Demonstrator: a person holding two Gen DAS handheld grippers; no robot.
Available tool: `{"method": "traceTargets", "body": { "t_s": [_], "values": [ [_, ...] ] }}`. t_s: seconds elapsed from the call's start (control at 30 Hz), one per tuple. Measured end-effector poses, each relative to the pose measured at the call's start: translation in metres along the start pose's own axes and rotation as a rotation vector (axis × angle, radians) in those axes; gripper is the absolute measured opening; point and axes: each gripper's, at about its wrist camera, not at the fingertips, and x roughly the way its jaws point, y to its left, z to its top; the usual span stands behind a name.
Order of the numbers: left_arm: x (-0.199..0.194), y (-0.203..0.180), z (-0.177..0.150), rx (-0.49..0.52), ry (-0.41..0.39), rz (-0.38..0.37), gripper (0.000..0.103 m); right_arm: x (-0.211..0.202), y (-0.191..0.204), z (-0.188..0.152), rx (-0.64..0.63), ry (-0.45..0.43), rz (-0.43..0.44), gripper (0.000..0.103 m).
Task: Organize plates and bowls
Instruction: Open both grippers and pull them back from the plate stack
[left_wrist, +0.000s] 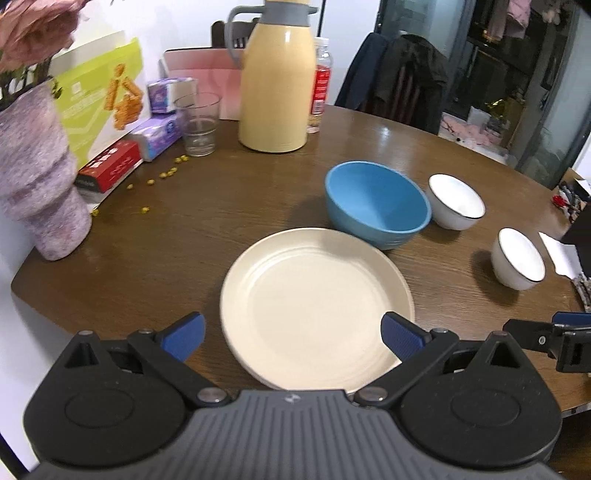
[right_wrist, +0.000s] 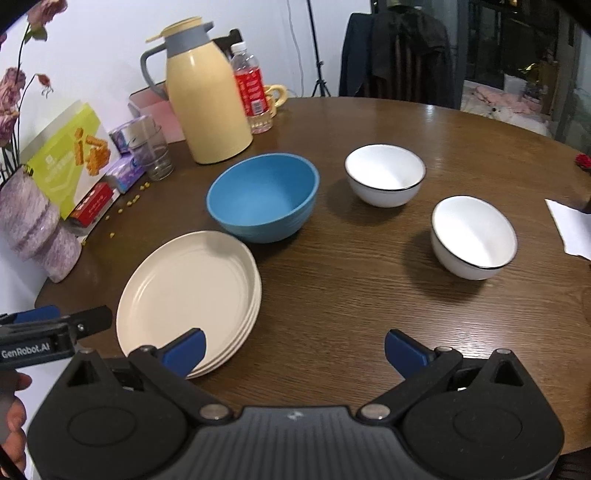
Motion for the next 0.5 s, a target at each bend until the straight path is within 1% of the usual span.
{"method": "traceTargets", "body": {
  "t_s": [0.2,0.37,0.5],
  "values": [
    [-0.009,-0.021,0.004,0.002,-0.034,-0.004,0.103,-0.013,-0.017,0.002,-0.005,-0.031,-0.004,0.103],
    [-0.012,-0.039,0.014,-0.032,-0.049,0.013,0.103,-0.022,-0.041,0.013,-0.029,-0.044,0.007,0.103],
    [-0.012,-0.052,0.022,-0.033,-0.063,0.040,0.103,-0.023,-0.051,0.022,-0.050,-0.052,0.020,0.103]
  ]
}}
